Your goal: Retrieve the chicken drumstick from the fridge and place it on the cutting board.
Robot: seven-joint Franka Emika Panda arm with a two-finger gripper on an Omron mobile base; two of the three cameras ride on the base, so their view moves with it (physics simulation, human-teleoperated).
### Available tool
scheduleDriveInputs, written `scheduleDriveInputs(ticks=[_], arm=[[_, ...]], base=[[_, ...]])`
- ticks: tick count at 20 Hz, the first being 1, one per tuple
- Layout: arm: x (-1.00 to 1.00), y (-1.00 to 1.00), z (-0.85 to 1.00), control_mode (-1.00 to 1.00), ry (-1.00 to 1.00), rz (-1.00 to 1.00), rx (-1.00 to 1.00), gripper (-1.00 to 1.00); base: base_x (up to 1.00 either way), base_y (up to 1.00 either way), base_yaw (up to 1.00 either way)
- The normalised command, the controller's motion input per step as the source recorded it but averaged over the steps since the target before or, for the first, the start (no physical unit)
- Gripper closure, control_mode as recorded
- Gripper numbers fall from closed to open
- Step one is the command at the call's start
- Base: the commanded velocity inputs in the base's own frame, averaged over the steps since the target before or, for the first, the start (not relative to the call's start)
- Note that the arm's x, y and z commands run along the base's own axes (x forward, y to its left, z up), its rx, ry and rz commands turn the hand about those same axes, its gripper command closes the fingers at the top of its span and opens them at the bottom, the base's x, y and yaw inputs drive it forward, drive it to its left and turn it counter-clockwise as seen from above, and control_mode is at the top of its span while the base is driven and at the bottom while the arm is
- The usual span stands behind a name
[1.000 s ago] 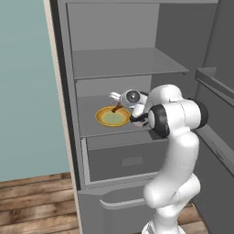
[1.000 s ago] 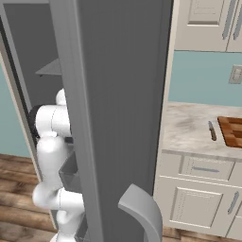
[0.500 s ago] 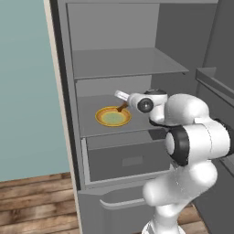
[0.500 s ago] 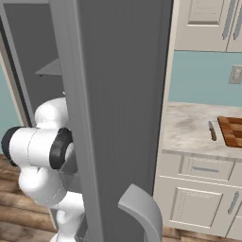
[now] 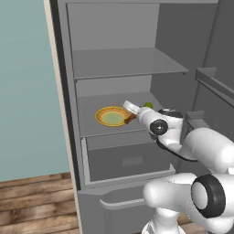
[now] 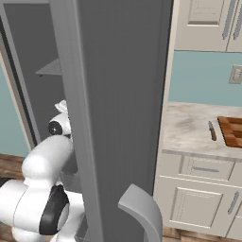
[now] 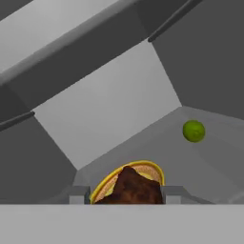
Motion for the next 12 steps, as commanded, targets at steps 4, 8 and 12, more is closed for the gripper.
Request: scheduleDriveInputs(ticks=[4,8,12], arm=[[-1.0,0.08,1.0,-1.0,0.35,-0.17,0.08,1.0],[-1.0,0.04,1.0,-1.0,0.42,-0.22,0.11,1.0],[-0.95,0.01,1.0,-1.0,0.41,-0.29,0.11,1.0]], base=[[0.0,0.0,0.0],[0.0,0.0,0.0],[0.0,0.0,0.0]])
